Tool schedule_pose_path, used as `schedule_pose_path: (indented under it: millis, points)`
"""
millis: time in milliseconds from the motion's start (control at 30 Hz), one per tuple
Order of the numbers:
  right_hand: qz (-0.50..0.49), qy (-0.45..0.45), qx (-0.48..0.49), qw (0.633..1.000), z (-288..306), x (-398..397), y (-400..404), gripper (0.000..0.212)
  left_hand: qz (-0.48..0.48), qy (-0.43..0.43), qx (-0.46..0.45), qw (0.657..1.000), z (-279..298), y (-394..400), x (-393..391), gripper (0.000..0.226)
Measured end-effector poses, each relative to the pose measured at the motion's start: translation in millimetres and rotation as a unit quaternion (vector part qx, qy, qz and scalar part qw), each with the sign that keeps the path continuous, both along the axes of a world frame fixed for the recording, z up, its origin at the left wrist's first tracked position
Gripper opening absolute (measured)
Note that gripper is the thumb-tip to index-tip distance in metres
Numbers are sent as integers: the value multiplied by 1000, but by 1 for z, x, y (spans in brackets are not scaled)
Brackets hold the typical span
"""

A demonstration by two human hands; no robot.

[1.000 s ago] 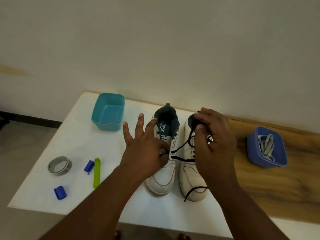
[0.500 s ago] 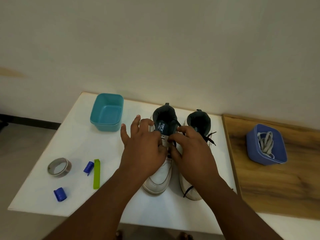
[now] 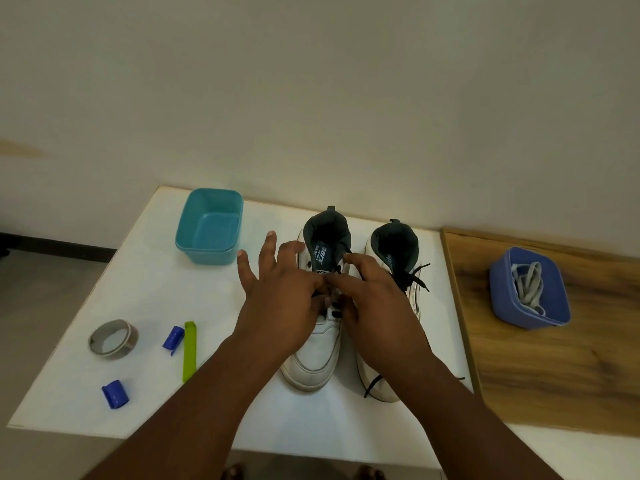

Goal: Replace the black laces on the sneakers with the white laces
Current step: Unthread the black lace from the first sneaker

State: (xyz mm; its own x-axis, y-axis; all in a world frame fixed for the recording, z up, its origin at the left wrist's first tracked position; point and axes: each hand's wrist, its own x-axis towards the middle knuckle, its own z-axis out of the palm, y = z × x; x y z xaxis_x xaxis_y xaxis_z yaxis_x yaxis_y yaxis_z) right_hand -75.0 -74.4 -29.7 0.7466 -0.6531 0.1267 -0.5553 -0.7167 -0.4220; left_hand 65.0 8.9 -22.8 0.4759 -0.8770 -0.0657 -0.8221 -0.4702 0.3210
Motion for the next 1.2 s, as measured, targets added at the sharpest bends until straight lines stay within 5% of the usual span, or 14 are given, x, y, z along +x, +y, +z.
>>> schedule_pose_path:
  millis: [233, 367, 600, 700, 867, 1100, 1200]
  points:
    - [11, 5, -23, 1000, 1, 0, -12, 21, 78, 65, -98, 990, 1, 3, 9, 20]
    - [14, 0, -37, 999, -1, 0, -12, 20, 106, 90, -81, 987, 2, 8, 18, 16]
    - [-30, 9, -47, 998, -1, 2, -4, 22, 1, 15, -51, 999, -1, 5, 14, 45]
    - [-61, 17, -101, 993, 4, 4, 1, 22, -13, -10, -25, 1000, -2, 2, 10, 37]
    - [-67, 46, -135, 988, 9, 4, 2, 10, 12, -4, -41, 999, -4, 2, 10, 17]
    - [-80, 64, -141, 985, 11, 2, 1, 10, 171, -49, -101, 979, 8, 16, 23, 34]
    - [-78, 59, -132, 986, 10, 3, 0, 13, 91, 24, -110, 990, 4, 11, 17, 37]
